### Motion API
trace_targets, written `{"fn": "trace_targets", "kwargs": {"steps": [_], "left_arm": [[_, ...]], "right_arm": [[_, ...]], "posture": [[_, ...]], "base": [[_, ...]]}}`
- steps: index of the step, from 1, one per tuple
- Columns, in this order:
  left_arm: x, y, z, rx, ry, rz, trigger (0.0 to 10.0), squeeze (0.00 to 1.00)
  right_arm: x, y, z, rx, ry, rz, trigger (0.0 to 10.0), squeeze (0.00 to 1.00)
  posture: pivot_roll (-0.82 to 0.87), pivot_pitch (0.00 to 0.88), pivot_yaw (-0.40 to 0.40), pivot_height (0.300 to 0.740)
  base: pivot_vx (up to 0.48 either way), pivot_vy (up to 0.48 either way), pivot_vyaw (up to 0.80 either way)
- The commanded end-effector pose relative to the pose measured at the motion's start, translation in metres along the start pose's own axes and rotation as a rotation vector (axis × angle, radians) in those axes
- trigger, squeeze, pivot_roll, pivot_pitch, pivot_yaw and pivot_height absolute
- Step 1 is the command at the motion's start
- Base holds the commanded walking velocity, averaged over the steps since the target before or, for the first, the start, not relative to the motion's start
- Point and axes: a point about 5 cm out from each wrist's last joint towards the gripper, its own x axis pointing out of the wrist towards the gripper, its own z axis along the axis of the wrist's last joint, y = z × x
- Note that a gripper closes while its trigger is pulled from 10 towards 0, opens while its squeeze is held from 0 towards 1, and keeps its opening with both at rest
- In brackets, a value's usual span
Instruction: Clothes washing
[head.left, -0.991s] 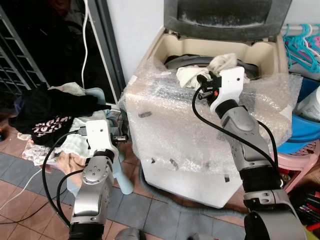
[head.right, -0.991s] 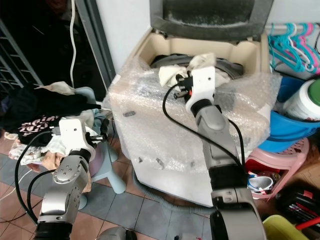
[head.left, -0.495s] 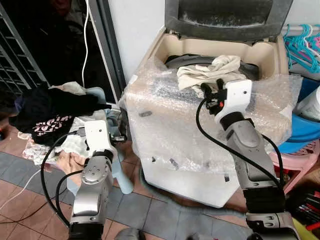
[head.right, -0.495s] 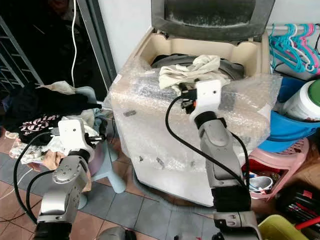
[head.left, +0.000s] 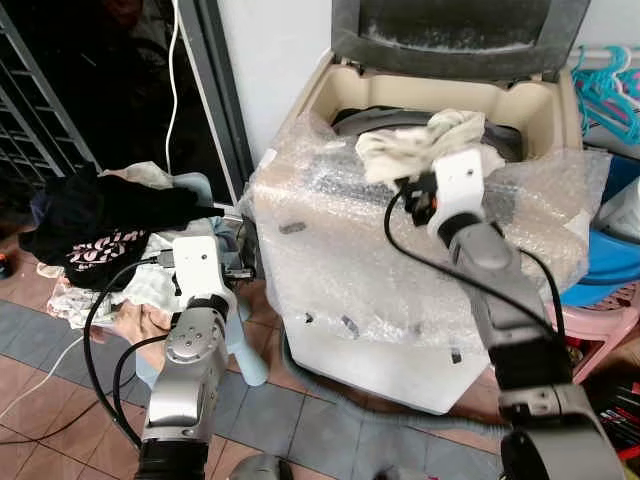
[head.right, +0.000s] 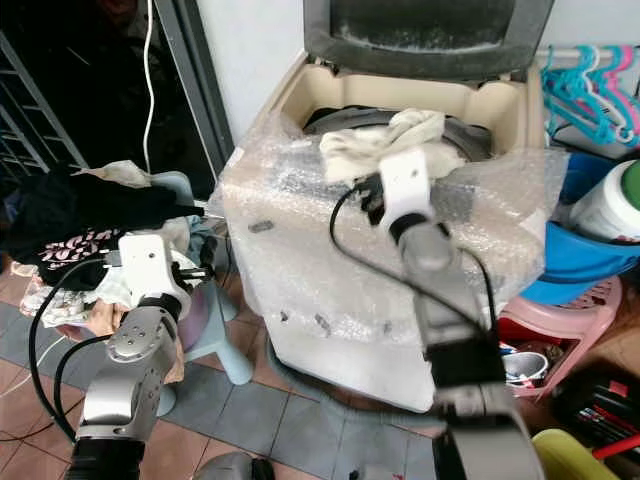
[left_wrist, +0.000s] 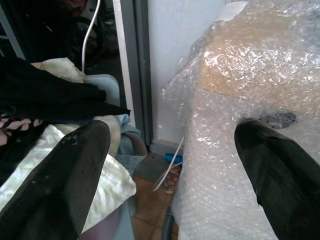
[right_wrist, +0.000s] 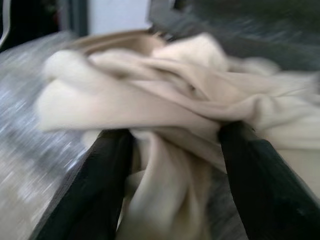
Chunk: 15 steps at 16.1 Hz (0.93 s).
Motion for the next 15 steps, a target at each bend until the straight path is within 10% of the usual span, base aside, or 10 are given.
{"fn": "trace_targets", "kwargs": {"steps": [1,4,9,15], "left_arm": [[0.000,0.004,-0.002,0.014,0.011,0.029,10.0,0.00],[-0.001,0.010,-0.002,0.014,0.016,0.076,10.0,0.00],[-0.001,0.008,-0.003,0.008,0.016,0.062,10.0,0.00],[0.001,0.007,-0.001,0.002,0.005,0.046,10.0,0.00]], "right_arm": [[0.005,-0.019,0.021,0.018,-0.096,-0.090,10.0,1.00],[-0.001,-0.041,0.050,0.015,-0.279,-0.133,10.0,1.00],[-0.014,-0.056,0.044,-0.007,-0.284,-0.175,10.0,1.00],[-0.048,-0.004,0.017,0.035,-0.280,0.041,10.0,1.00]], "posture": [[-0.04,0.000,0.081,0.740],[-0.04,0.000,0.073,0.740],[-0.05,0.000,0.079,0.740],[-0.06,0.000,0.093,0.740]], "base": [[0.000,0.000,0.00],[0.000,0.000,0.00],[0.000,0.000,0.00],[0.000,0.114,0.00]]}}
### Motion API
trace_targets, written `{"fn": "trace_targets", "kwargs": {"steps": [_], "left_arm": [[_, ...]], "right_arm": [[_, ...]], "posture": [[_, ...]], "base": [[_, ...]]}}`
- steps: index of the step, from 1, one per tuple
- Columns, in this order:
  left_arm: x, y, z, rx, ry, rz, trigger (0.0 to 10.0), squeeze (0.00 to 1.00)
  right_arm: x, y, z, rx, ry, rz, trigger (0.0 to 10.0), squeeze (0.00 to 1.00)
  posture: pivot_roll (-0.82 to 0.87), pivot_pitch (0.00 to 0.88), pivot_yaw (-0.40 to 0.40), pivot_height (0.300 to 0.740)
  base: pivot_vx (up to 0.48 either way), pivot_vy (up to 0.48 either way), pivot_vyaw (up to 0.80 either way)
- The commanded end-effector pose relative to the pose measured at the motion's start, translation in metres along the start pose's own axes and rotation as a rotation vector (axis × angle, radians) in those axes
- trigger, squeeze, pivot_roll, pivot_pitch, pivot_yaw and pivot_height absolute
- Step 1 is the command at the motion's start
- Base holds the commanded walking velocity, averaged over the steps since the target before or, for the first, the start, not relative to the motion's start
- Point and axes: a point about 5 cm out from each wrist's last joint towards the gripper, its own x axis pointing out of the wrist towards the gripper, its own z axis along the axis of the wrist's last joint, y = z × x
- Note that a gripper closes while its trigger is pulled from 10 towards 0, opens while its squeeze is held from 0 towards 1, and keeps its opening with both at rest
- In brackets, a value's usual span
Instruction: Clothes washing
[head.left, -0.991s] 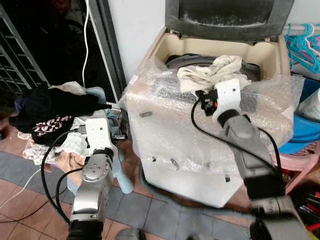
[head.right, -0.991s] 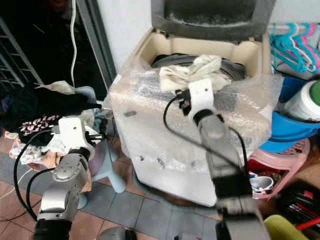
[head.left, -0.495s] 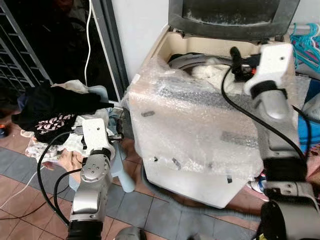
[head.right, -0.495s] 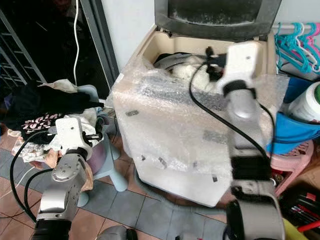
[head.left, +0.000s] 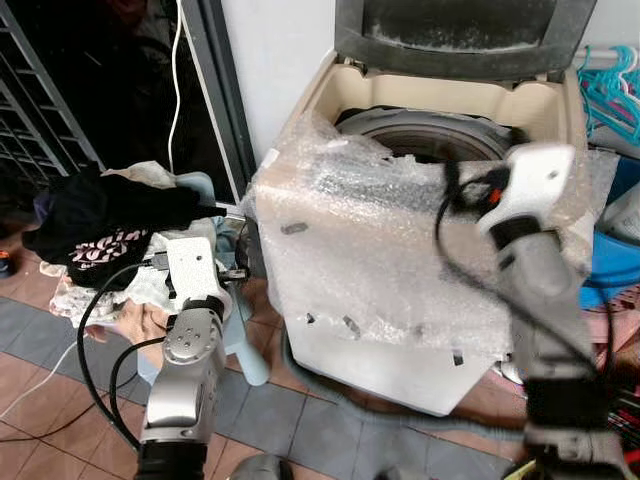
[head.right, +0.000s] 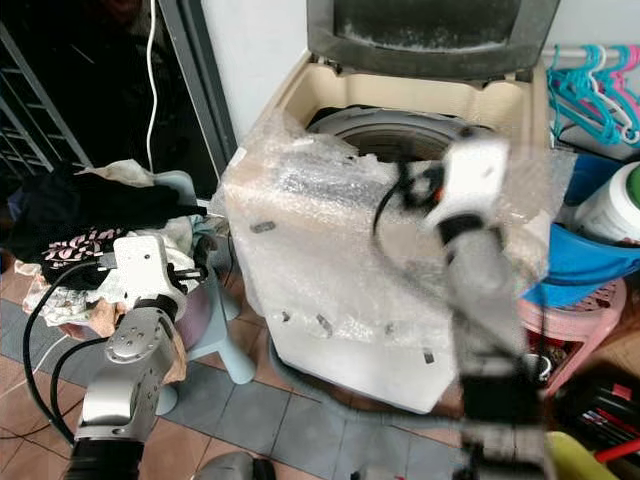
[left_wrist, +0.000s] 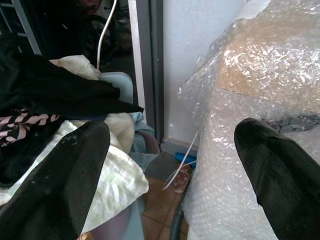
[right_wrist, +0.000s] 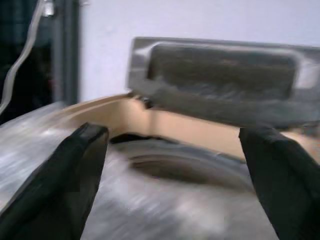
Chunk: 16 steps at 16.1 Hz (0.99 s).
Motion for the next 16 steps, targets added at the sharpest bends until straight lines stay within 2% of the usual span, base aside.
{"fn": "trace_targets", "kwargs": {"steps": [1,2,3,4,5,6,7,11,13,14,15,16], "left_arm": [[0.001,0.002,0.000,0.007,0.000,-0.002,10.0,0.00],[0.002,0.002,0.001,0.012,-0.004,-0.006,10.0,0.00],[0.002,0.001,0.002,0.020,-0.011,-0.011,10.0,0.00],[0.001,0.000,0.003,0.029,-0.023,-0.019,10.0,0.00],[0.001,-0.001,0.005,0.043,-0.035,-0.028,10.0,0.00],[0.001,-0.001,0.006,0.048,-0.037,-0.031,10.0,0.00],[0.001,0.000,0.006,0.049,-0.037,-0.034,10.0,0.00],[0.002,-0.001,0.006,0.056,-0.038,-0.048,10.0,0.00],[0.003,-0.006,0.006,0.063,-0.045,-0.073,10.0,0.00],[0.003,-0.008,0.007,0.062,-0.049,-0.086,10.0,0.00],[0.003,-0.008,0.007,0.062,-0.049,-0.086,10.0,0.00],[0.003,-0.010,0.007,0.057,-0.054,-0.094,10.0,0.00]], "right_arm": [[-0.004,0.017,0.005,0.010,-0.042,0.068,10.0,1.00],[-0.016,0.032,-0.003,0.016,-0.039,0.112,10.0,1.00],[-0.022,0.040,-0.007,0.033,-0.038,0.134,10.0,1.00],[-0.029,0.048,-0.015,0.039,-0.023,0.147,10.0,0.59],[-0.039,0.057,-0.025,0.041,-0.002,0.160,10.0,0.45],[-0.044,0.062,-0.031,0.040,0.014,0.163,10.0,0.05],[-0.049,0.067,-0.038,0.044,0.037,0.160,10.0,0.00],[-0.052,0.072,-0.042,0.019,0.054,0.162,10.0,0.00],[-0.053,0.069,-0.053,0.064,0.117,0.132,10.0,0.00],[-0.053,0.067,-0.061,0.148,0.162,0.116,10.0,0.00],[-0.053,0.067,-0.061,0.148,0.162,0.116,10.0,0.00],[-0.052,0.066,-0.067,0.307,0.224,0.156,10.0,0.00]], "posture": [[-0.06,0.000,0.094,0.740],[-0.05,0.000,0.099,0.740],[-0.05,0.000,0.100,0.740],[-0.05,0.000,0.105,0.740],[-0.05,0.000,0.105,0.740],[-0.04,0.000,0.118,0.740],[-0.04,0.000,0.122,0.740],[-0.04,0.000,0.130,0.740],[-0.05,0.000,0.129,0.740],[-0.05,0.000,0.129,0.740],[-0.05,0.000,0.129,0.740],[-0.05,0.000,0.124,0.740]], "base": [[0.000,0.480,0.00],[0.000,0.480,0.00],[0.000,0.480,0.00],[0.000,0.480,0.00],[0.000,0.480,0.00],[0.000,0.480,0.00],[0.000,0.480,0.00],[0.000,0.480,0.00],[0.000,0.480,0.00],[0.000,0.480,0.00],[0.000,0.480,0.00],[0.000,0.270,0.00]]}}
